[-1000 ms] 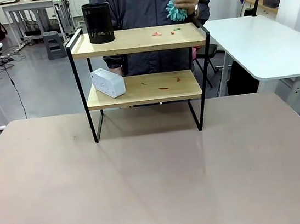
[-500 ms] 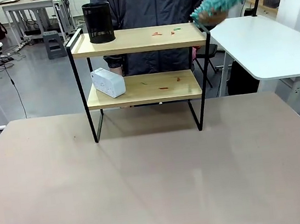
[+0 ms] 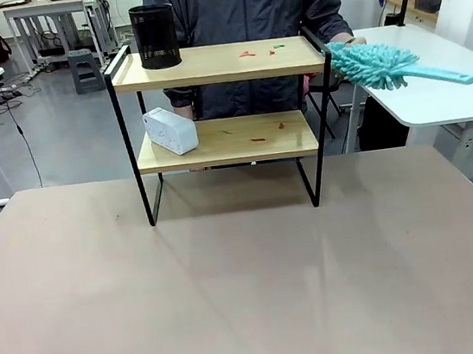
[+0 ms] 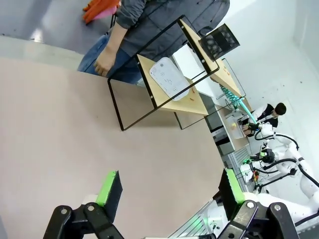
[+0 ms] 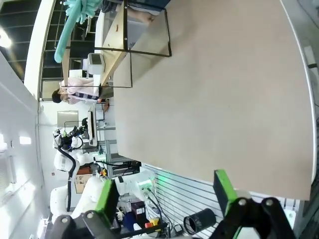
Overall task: Clean the shelf.
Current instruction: Pick up the Duster from the human.
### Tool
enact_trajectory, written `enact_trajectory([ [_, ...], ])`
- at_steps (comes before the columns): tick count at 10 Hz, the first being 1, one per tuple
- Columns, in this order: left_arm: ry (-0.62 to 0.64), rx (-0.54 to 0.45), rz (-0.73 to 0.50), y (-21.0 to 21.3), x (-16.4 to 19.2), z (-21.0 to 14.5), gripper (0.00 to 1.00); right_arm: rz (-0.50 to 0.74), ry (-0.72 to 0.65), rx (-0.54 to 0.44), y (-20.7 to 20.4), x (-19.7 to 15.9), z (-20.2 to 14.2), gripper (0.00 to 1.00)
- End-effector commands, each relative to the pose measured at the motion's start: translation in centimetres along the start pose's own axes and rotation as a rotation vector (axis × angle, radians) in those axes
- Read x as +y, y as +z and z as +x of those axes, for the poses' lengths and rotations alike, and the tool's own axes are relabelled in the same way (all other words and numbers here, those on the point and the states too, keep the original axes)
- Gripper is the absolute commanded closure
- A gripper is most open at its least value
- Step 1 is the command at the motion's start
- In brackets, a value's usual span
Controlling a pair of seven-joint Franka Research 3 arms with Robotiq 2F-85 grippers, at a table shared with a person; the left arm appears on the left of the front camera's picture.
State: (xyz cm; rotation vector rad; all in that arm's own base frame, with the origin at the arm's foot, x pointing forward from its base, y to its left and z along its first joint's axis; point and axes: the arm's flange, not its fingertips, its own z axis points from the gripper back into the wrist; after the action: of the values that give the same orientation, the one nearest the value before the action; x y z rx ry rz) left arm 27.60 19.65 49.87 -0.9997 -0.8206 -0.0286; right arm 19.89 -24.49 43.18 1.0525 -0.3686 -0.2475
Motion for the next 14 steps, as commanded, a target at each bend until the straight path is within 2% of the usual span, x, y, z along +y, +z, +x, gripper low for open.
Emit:
enact_trajectory([
  [1,-0.021,-0.002,-0.007,-0.4,-0.3,0.1,0.00,0.055,-0.096,0.034,-1.4,3.0,2.8,0.00],
  [2,-0.021,-0.002,-0.007,-0.4,-0.3,0.1,0.00,0.116,-0.204,0.057,-2.4,6.2,6.3,0.00],
  [3,-0.021,-0.002,-0.007,-0.4,-0.3,0.1,0.00,0.149,-0.264,0.120,-4.0,9.3,8.9,0.00],
  [6,-0.021,-0.002,-0.007,-0.4,-0.3,0.1,0.00,0.136,-0.318,0.237,-10.2,15.9,15.6,0.00],
  [7,-0.021,-0.002,-0.007,-0.4,-0.3,0.1,0.00,0.123,-0.316,0.325,-12.9,17.8,17.0,0.00],
  [8,-0.021,-0.002,-0.007,-0.4,-0.3,0.1,0.00,0.099,-0.324,0.349,-15.2,19.4,17.8,0.00],
  [10,-0.021,-0.002,-0.007,-0.4,-0.3,0.1,0.00,0.058,-0.320,0.342,-19.1,20.6,19.1,0.00],
  [14,-0.021,-0.002,-0.007,-0.4,-0.3,0.1,0.00,0.193,-0.376,0.278,-22.2,19.6,21.0,0.00],
])
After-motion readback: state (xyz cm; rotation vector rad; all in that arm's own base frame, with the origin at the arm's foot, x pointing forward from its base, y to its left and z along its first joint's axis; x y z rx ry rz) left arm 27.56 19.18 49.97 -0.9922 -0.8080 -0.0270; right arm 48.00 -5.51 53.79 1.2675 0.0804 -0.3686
